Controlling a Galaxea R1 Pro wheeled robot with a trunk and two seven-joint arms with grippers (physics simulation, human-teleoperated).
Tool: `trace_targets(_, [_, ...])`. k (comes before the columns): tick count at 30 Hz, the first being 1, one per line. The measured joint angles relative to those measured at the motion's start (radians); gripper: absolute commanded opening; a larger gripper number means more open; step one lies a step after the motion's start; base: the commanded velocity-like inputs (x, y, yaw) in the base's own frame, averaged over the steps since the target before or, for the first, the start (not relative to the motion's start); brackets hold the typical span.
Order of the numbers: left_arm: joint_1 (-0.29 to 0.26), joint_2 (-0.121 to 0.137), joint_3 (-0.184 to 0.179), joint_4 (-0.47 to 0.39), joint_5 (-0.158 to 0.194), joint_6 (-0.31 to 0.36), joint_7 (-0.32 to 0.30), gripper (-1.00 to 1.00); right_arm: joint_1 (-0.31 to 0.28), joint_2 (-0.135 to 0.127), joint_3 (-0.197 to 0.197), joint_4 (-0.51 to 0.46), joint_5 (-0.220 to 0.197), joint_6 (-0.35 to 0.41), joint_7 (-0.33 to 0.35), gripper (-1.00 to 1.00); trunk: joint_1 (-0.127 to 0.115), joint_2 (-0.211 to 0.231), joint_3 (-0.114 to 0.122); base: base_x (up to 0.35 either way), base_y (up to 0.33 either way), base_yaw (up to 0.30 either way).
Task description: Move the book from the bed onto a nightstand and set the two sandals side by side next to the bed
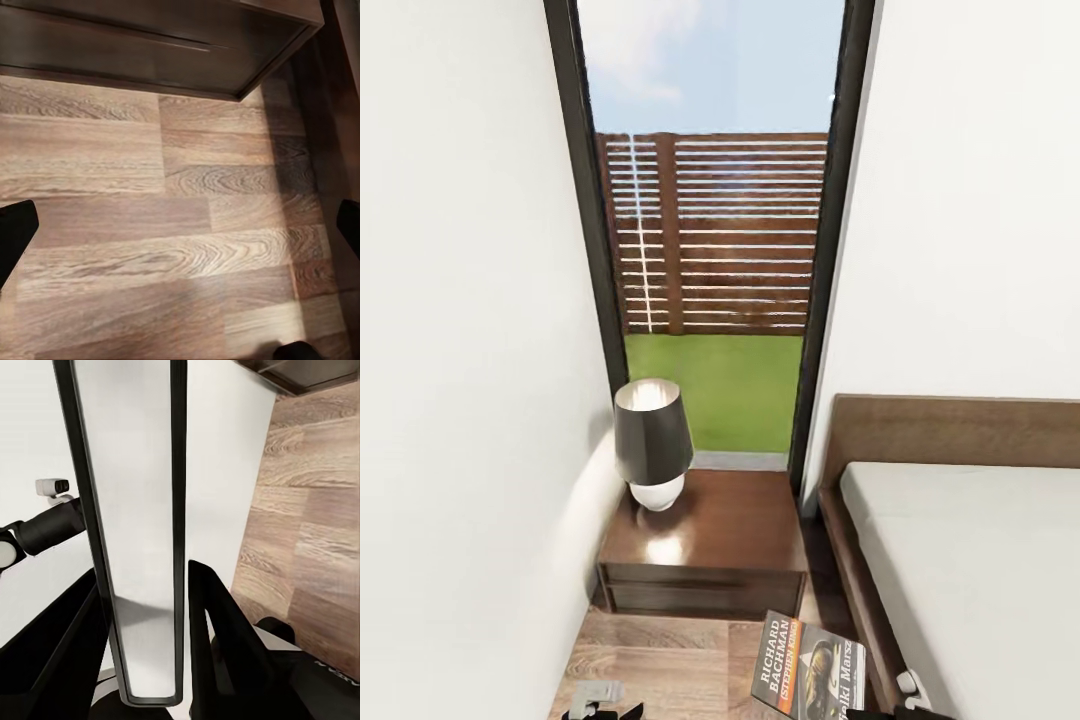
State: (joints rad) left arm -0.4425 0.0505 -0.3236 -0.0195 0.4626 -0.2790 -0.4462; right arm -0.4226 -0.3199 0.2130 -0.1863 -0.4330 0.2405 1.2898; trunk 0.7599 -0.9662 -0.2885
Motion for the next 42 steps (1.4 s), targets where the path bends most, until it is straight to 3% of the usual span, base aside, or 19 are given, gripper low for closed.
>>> trace_targets(8, [0.000, 0.000, 0.000, 0.000, -0.001, 0.000, -0.001, 1.00, 0.000, 0.000, -0.001, 0.000, 0.000, 0.000, -0.001, -1.00, 0.000, 0.000, 0.000, 0.229, 0.000, 0.000])
trace_targets(24, [0.000, 0.001, 0.001, -0.001, -0.001, 0.000, -0.009, 1.00, 0.000, -0.002, -0.005, -0.001, -0.001, 0.002, 0.001, -1.00, 0.000, 0.000, 0.000, 0.009, 0.000, 0.000])
trace_targets(30, [0.000, -0.002, 0.001, -0.002, -0.001, -0.001, -0.011, 1.00, -0.002, -0.003, -0.021, -0.016, -0.006, 0.041, 0.008, -1.00, 0.000, 0.000, 0.000, 0.000, 0.000, 0.000])
trace_targets(31, [0.000, -0.006, 0.001, -0.002, 0.000, -0.001, -0.011, 1.00, -0.002, -0.003, -0.021, -0.020, -0.007, 0.068, 0.008, -1.00, 0.000, 0.000, 0.000, 0.000, 0.000, 0.000])
trace_targets(35, [0.000, -0.028, 0.002, -0.003, 0.000, -0.002, -0.012, 1.00, -0.008, -0.009, -0.026, -0.074, -0.011, 0.298, 0.012, -1.00, 0.000, 0.000, 0.000, 0.000, 0.000, 0.000])
trace_targets(39, [0.000, -0.033, 0.007, -0.004, 0.002, -0.003, -0.014, 1.00, -0.009, -0.039, -0.026, -0.280, -0.021, 0.541, 0.014, -1.00, 0.000, 0.000, 0.000, 0.000, 0.000, 0.000])
trace_targets(42, [0.000, -0.034, 0.010, -0.014, 0.003, -0.002, -0.057, 1.00, -0.010, -0.044, -0.034, -0.368, -0.032, 0.626, 0.012, -1.00, 0.000, 0.000, 0.000, 0.000, 0.000, 0.000])
